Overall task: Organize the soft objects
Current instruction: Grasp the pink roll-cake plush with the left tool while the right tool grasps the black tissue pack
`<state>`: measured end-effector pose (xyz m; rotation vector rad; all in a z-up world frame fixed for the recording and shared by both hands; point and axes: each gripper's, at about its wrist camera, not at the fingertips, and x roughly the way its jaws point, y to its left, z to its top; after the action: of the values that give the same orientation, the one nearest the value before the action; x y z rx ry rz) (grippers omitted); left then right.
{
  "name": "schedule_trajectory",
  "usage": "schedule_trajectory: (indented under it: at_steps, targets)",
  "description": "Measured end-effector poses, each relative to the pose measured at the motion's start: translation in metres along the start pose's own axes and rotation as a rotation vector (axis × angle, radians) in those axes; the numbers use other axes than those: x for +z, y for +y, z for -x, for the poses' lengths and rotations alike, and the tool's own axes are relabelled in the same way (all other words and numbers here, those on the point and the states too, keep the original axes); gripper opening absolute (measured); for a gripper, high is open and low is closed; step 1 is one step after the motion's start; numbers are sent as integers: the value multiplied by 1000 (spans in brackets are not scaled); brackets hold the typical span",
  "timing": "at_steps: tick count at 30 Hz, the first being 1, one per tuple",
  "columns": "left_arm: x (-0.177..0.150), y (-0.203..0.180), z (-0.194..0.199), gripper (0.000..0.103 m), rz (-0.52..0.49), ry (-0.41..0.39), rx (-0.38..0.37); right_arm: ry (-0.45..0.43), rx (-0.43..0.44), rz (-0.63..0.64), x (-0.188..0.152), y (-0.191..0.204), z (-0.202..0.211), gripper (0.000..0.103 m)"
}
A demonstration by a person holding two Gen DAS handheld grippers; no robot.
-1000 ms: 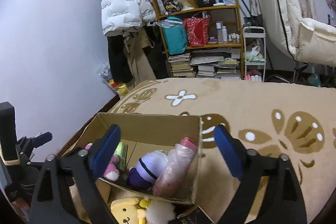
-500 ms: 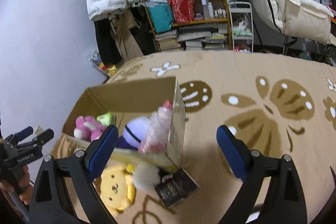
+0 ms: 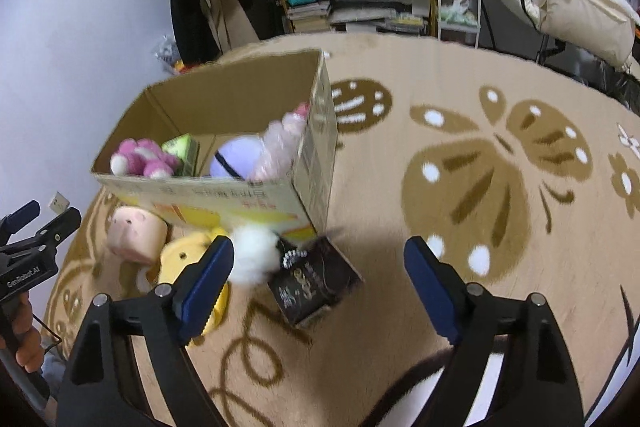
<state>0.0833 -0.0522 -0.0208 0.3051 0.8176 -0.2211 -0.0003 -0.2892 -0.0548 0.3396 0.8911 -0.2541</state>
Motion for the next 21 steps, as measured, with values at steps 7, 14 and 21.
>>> schedule_trajectory:
  at_steps: [7,14,21]
  targets:
    - [-5,-7,-22,100,-32,49,0,75,-19,49,-7,7,-22,84]
    - [-8,-11,-48,100,-39,103,-17,170,-31,98,-16,13,-46,84]
    - [-9,-15,-70,100,-44,146,-29,220,-36,131,-20,17,-64,84]
